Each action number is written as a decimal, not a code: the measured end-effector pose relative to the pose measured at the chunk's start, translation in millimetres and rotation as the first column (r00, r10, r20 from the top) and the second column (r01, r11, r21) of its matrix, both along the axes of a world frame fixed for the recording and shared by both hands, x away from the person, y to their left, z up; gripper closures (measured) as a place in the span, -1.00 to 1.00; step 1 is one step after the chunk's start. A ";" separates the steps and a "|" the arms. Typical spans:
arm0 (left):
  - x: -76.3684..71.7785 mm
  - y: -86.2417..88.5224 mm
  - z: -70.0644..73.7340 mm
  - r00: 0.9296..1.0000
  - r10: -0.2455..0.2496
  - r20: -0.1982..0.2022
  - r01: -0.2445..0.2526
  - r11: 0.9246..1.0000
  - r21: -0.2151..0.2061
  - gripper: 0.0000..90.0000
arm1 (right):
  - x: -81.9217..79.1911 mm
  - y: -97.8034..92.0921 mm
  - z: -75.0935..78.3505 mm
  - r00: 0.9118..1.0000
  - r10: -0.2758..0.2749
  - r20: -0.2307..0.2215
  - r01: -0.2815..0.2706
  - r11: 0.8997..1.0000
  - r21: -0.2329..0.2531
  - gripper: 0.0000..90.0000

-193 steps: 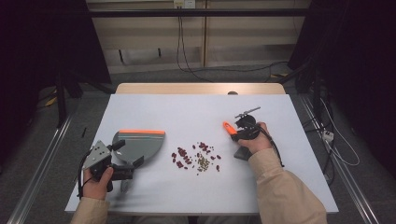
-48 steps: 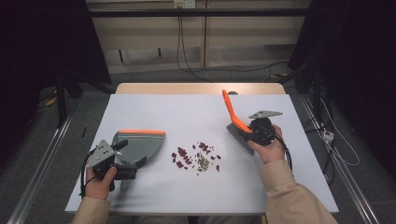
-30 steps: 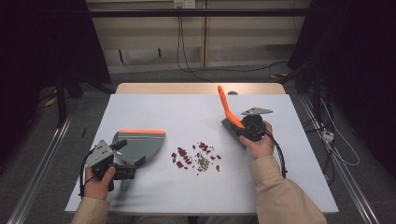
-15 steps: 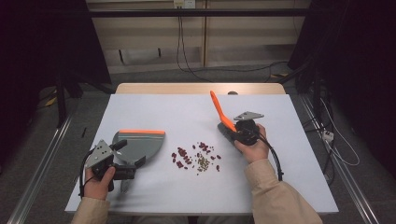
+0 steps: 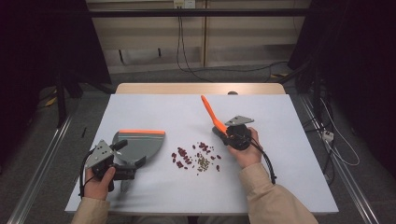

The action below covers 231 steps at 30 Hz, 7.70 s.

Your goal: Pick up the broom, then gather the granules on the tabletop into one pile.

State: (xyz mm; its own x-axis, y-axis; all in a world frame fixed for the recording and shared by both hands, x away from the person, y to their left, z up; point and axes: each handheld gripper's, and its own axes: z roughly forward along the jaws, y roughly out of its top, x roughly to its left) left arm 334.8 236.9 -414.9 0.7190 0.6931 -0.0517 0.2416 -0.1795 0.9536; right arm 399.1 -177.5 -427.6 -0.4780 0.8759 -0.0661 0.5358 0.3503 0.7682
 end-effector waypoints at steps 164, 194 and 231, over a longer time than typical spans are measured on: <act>-1.1 2.6 2.7 1.000 0.004 0.013 -0.004 1.000 -0.006 -0.93 | -42.8 109.4 -9.6 0.985 0.161 -0.058 -0.136 0.941 0.308 0.57; -1.4 2.6 3.0 1.000 0.002 0.014 -0.002 1.000 0.000 -0.93 | -38.3 79.6 -8.9 0.986 0.153 -0.062 -0.128 0.945 0.301 0.57; -1.8 1.8 2.7 1.000 -0.001 0.014 0.001 1.000 0.003 -0.92 | -42.8 57.0 -10.3 0.994 0.097 -0.059 -0.074 0.949 0.307 0.57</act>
State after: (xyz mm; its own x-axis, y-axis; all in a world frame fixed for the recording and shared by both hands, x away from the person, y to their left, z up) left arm 333.0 238.6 -412.1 0.7204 0.6924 -0.0399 0.2283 -0.1824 0.9563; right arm 356.3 -120.5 -437.9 -0.5457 0.8047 0.2339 0.5720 0.1536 0.8058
